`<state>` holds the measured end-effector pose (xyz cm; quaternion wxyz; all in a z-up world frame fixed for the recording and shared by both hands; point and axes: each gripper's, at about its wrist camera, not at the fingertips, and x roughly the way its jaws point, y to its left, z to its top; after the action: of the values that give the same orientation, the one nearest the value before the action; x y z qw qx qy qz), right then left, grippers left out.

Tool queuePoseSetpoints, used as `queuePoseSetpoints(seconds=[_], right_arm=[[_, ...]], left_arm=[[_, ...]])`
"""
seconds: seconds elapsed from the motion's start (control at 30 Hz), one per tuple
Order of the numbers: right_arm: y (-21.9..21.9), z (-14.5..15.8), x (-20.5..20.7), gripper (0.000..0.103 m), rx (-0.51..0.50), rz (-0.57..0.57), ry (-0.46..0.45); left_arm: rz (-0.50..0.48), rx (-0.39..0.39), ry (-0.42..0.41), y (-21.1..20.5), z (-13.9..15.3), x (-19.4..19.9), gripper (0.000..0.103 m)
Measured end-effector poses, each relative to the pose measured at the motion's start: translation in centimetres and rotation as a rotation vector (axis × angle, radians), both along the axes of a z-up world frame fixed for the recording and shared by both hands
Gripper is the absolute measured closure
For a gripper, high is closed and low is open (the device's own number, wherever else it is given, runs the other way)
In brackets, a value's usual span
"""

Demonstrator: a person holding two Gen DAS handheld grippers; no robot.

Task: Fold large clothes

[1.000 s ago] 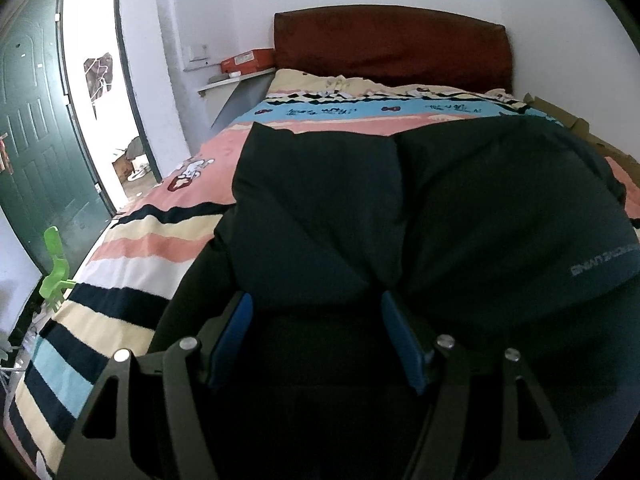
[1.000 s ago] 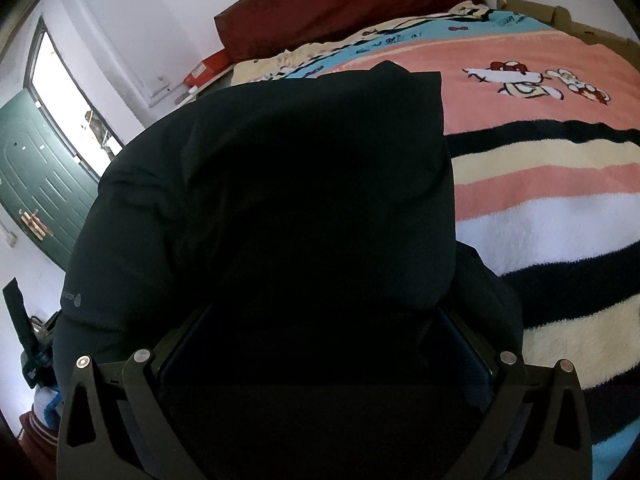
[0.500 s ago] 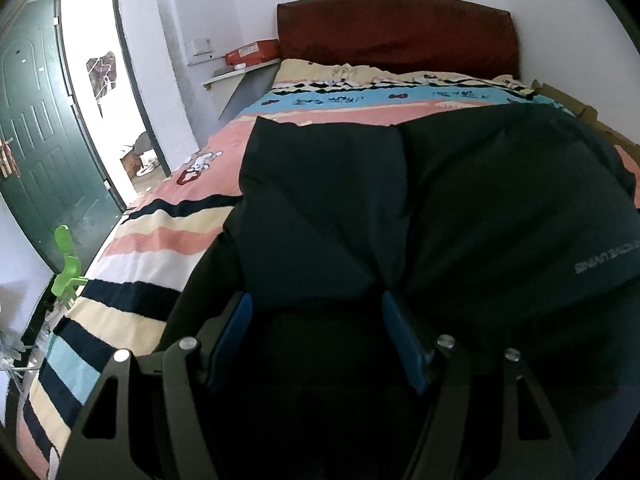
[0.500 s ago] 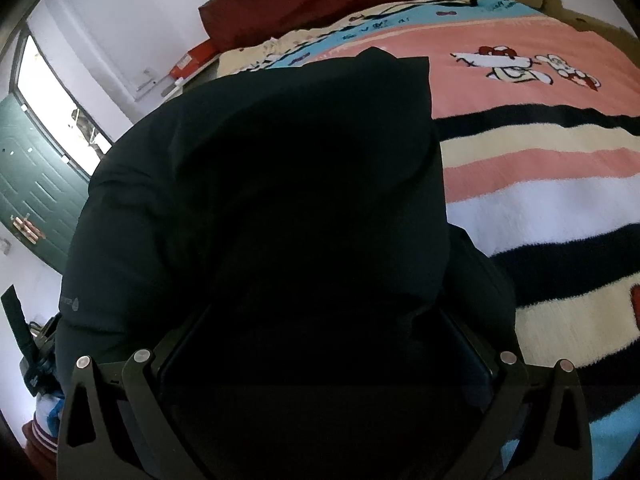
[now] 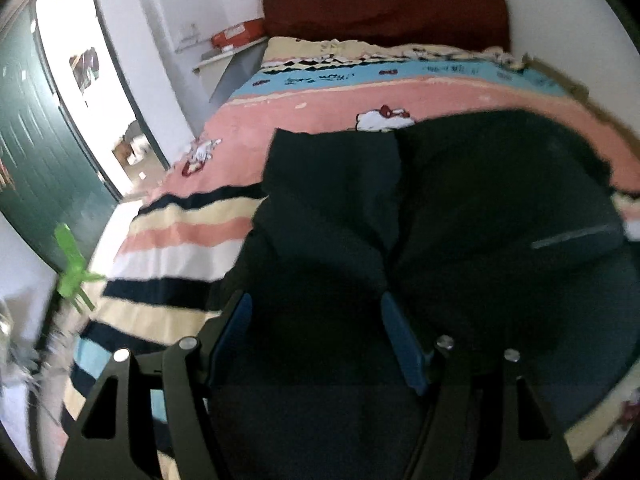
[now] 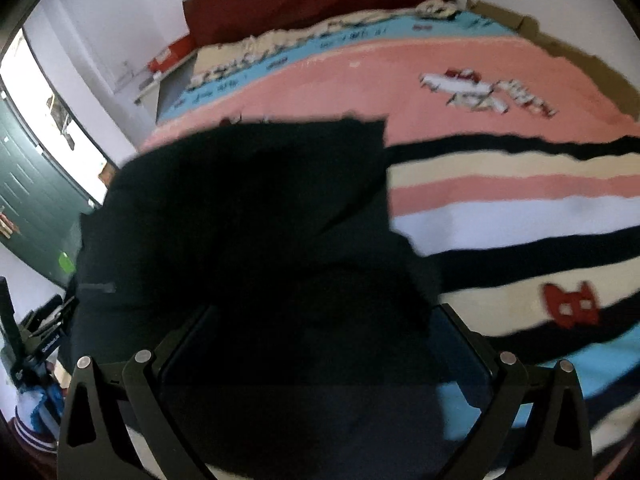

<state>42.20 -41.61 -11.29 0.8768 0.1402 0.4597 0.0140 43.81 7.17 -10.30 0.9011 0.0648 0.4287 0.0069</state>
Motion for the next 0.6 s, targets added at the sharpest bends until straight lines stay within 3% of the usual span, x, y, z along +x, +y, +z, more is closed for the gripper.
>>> queuePoseSetpoints(seconds=[0.17, 0.27, 0.47, 0.6], right_arm=[[-2.9, 3.8, -3.4, 0.001, 0.022, -0.045, -0.036], [-3.7, 4.2, -4.3, 0.001, 0.046, -0.05, -0.036], [-4.3, 1.1, -2.0, 0.001, 0.13, -0.045, 0.04], [-4.3, -1.5, 0.6, 0.001, 0.161, -0.045, 0.082]], left_arm=[[0.049, -0.111, 0.01, 5.1, 2.7, -1.7, 0.037], [0.057, -0.181, 0.032, 7.7, 3.0, -2.2, 0.037], [0.056, -0.393, 0.148, 12.1, 1.2, 0.2, 0.037], [0.025, -0.477, 0.19, 12.9, -0.8, 2.2, 0.036]])
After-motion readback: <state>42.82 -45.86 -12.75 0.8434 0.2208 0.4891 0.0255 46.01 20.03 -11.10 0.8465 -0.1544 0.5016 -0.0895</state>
